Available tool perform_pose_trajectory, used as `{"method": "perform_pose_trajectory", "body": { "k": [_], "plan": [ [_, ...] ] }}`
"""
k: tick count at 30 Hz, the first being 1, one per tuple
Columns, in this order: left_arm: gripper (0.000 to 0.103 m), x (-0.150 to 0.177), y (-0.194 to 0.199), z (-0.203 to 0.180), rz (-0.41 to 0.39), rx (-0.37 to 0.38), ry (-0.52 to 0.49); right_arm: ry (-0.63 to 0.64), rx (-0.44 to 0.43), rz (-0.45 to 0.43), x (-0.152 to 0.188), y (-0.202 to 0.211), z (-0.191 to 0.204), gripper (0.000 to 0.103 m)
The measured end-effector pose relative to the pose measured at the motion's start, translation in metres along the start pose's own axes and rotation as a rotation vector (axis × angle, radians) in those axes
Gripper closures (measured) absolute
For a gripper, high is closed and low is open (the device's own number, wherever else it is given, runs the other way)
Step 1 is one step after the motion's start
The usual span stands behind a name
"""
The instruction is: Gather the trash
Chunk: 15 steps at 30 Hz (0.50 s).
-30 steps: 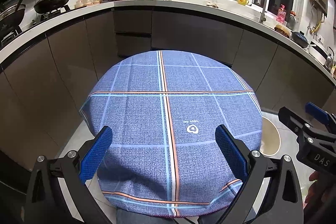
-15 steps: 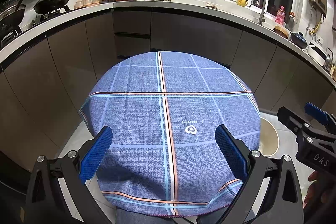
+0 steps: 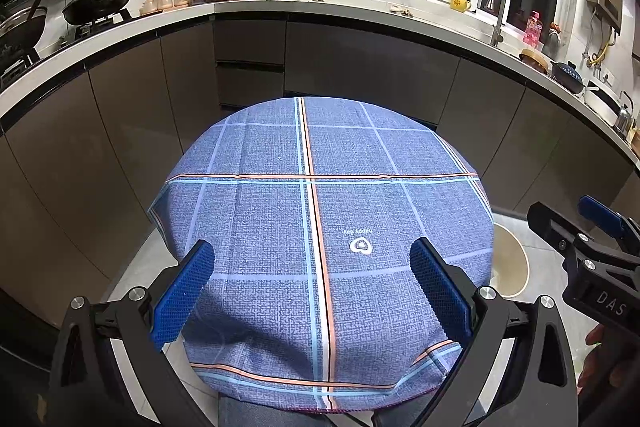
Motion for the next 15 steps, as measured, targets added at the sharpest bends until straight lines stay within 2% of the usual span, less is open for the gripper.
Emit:
{"method": "perform_pose_trajectory", "body": {
  "k": [15],
  "plan": [
    [0.008, -0.0001, -0.0009, -0.0011, 0.0, 0.006, 0.001, -0.009, 0.01, -0.002, -0.0004, 0.0034, -0.0011, 0.003]
  ]
}}
Point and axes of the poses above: each gripper's, at about its wrist camera, not at the fingertips, and y roughly against the way its jaws point, z to its left, x to its underside, the point moved 5 cm from there along -y, roughly the way its jaws point, and after that the axes turned 5 degrees about -y, right-handed, at the moved point
